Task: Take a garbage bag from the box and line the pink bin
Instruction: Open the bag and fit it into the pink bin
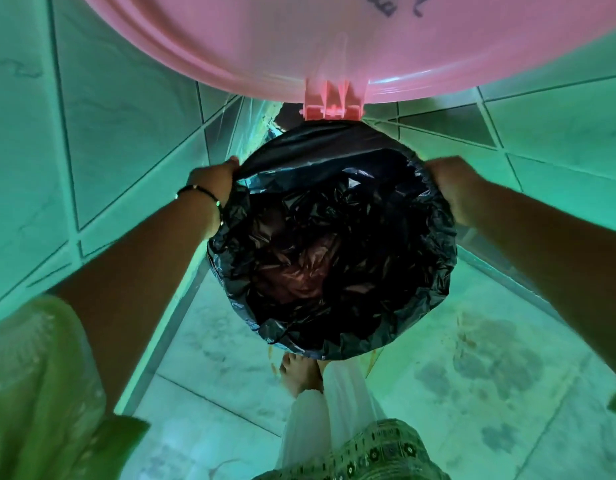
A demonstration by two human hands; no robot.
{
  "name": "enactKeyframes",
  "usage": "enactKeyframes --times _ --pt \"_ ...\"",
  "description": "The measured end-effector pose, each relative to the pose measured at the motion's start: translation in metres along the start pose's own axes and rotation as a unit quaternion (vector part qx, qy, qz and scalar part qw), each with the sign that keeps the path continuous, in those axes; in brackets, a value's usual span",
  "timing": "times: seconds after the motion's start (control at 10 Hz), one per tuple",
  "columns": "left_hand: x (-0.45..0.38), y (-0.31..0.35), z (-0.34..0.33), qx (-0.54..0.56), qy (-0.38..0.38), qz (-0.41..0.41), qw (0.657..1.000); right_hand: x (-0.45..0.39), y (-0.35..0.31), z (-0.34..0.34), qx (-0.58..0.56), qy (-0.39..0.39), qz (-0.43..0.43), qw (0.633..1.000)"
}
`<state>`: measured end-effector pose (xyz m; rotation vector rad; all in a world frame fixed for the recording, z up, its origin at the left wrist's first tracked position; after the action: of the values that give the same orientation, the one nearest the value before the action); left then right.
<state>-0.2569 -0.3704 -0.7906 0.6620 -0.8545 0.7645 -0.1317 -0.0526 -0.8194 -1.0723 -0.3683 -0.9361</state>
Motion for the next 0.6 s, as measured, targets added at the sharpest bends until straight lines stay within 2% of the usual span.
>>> enactKeyframes --times 0.1,0.2,0.3,0.4,0.5,0.6 --pt "0.004 -0.038 0.015 0.064 0.021 0.016 0.998 0.052 0.027 0.006 -0.113 0.054 -0.046 0.991" --pt "0.005 -0.080 0.023 0.174 0.008 0.037 0.984 0.084 0.044 0.011 -0.190 0.077 -0.062 0.977" --pt "0.029 -0.134 0.016 0.248 -0.031 0.112 0.962 0.130 0.069 0.008 -0.225 0.053 -0.077 0.970" --pt "0.055 -0.175 -0.015 0.345 -0.130 0.217 0.904 0.153 0.084 -0.010 -0.286 0.046 -0.112 0.951" --pt "0.070 -0.188 -0.038 0.394 -0.174 0.247 0.868 0.161 0.092 -0.025 -0.354 0.072 -0.151 0.920" --pt "0.081 -0.190 -0.051 0.434 -0.174 0.251 0.848 0.161 0.095 -0.037 -0.393 0.077 -0.168 0.901"
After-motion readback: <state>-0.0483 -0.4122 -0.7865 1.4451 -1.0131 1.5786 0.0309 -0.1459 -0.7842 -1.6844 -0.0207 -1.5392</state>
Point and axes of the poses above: each hand's wrist, its own x-axis away from the middle knuckle, its own z-axis out of the back of the hand, y = z × x, the point moved 6 cm from there along -x, towards the middle knuckle, and after that the axes turned 13 degrees about z, right-handed, at the moved point
